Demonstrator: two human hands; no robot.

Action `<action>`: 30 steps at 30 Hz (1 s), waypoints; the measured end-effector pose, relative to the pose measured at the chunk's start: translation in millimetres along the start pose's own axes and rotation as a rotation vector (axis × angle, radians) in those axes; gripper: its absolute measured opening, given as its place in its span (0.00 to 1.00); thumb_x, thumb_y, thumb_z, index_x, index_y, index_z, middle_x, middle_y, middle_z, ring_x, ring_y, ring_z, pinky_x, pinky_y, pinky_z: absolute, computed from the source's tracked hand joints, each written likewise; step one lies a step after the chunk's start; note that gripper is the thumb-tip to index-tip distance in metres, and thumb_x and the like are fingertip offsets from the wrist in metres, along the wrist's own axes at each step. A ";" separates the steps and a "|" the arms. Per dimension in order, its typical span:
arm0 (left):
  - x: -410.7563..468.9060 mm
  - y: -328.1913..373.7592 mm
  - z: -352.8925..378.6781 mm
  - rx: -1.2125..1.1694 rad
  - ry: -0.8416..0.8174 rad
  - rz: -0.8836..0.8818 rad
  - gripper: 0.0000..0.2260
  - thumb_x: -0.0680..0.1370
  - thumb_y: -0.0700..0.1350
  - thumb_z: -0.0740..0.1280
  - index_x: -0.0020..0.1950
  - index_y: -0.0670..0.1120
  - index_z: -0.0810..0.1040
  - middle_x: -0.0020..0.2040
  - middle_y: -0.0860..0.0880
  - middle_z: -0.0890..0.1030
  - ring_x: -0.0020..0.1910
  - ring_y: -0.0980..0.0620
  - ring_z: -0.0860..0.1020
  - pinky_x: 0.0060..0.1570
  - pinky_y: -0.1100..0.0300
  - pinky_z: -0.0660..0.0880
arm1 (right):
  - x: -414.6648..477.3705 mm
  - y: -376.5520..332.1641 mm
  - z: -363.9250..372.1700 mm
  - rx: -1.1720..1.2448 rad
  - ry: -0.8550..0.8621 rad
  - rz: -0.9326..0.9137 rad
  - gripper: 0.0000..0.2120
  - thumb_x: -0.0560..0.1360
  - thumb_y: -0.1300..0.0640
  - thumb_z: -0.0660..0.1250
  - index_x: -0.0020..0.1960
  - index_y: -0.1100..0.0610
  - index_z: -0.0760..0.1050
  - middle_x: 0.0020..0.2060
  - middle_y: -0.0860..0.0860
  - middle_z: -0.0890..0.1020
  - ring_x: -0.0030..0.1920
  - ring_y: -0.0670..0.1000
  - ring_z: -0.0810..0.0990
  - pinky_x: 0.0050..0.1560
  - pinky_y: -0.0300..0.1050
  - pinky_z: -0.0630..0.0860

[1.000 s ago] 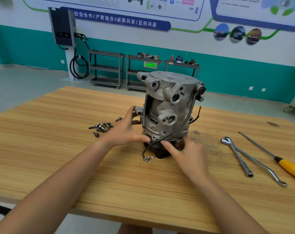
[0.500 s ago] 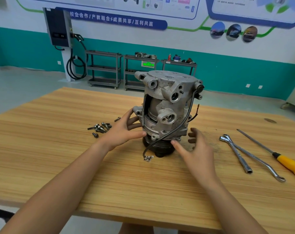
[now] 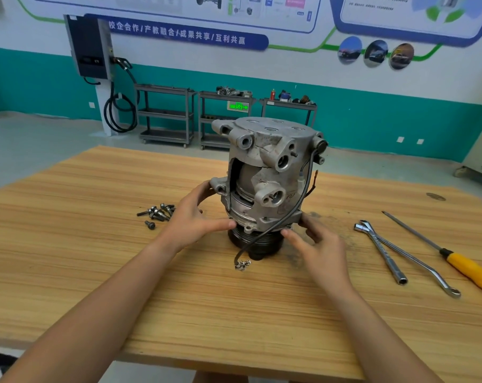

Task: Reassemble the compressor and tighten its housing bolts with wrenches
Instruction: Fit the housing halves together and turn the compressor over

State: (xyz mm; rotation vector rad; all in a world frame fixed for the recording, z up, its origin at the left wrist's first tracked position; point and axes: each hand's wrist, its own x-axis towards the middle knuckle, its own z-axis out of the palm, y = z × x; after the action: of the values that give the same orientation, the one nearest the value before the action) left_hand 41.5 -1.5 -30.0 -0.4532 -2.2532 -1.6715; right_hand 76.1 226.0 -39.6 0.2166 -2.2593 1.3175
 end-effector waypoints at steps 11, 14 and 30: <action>5.7 -14.9 2.4 -0.353 0.148 -0.328 0.24 0.71 0.39 0.71 0.66 0.47 0.69 0.60 0.48 0.78 0.52 0.56 0.78 0.47 0.58 0.74 | -33.1 -8.1 0.0 -0.075 -0.090 -0.074 0.25 0.68 0.54 0.76 0.63 0.48 0.74 0.57 0.34 0.71 0.58 0.34 0.68 0.58 0.18 0.57; 8.0 -13.0 1.8 -0.405 0.240 -0.426 0.12 0.78 0.37 0.63 0.61 0.43 0.72 0.57 0.45 0.79 0.49 0.55 0.79 0.44 0.56 0.73 | -38.6 -4.8 -2.8 0.020 -0.147 0.074 0.22 0.68 0.52 0.75 0.59 0.42 0.73 0.52 0.32 0.74 0.56 0.33 0.72 0.58 0.27 0.65; -8.4 12.9 21.9 -0.082 -0.010 -0.022 0.18 0.68 0.42 0.74 0.51 0.59 0.72 0.50 0.64 0.77 0.48 0.74 0.76 0.47 0.77 0.71 | -6.8 -6.0 29.5 0.227 -0.112 0.207 0.39 0.62 0.48 0.79 0.67 0.50 0.65 0.54 0.38 0.76 0.56 0.41 0.74 0.54 0.37 0.69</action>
State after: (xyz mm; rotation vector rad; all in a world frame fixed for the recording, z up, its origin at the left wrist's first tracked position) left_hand 53.4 22.4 -28.5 -0.4579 -2.2111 -1.7812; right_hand 73.9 197.1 -50.1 0.1412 -2.2706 1.7112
